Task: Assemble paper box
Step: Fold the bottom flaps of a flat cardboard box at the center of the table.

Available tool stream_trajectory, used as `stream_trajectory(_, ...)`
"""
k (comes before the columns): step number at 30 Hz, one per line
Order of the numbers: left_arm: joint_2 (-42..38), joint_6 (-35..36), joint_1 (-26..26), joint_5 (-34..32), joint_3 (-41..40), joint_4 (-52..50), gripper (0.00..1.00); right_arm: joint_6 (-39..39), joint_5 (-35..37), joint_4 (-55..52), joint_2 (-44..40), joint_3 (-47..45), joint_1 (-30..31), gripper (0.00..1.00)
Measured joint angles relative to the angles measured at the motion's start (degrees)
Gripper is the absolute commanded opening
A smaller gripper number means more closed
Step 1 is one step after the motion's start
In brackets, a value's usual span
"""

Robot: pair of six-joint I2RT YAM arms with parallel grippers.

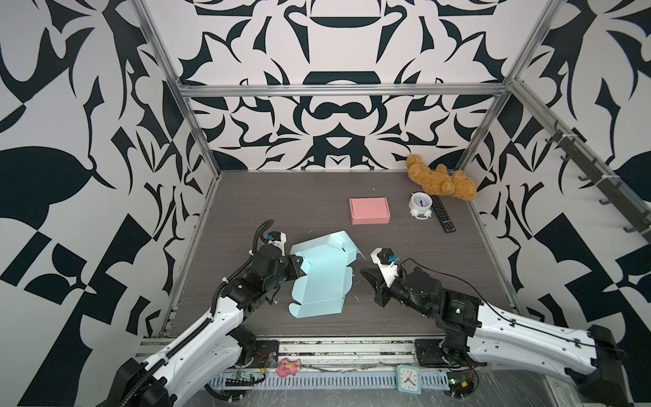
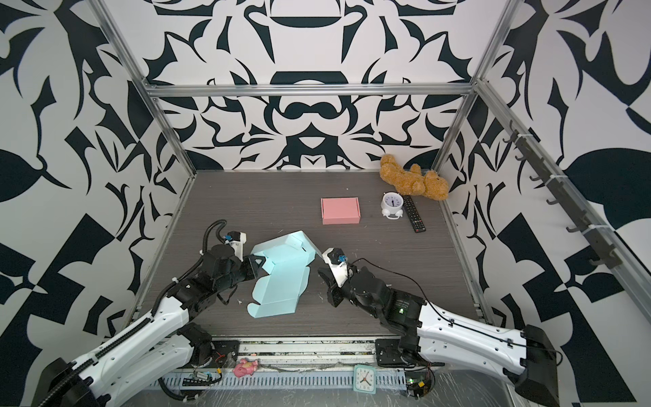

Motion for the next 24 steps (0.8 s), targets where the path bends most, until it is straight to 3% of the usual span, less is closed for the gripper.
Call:
stream_trajectory(12, -1.22, -1.42, 0.00, 4.42, 0.00, 0.87, 0.05, 3.61, -0.48, 10.12, 1.31, -1.46, 0.00, 0.00)
stream_trajectory(24, -1.11, -1.55, 0.00, 6.03, -0.04, 1.70, 0.04, 4.04, 0.52, 12.07, 1.77, -1.46, 0.00, 0.00)
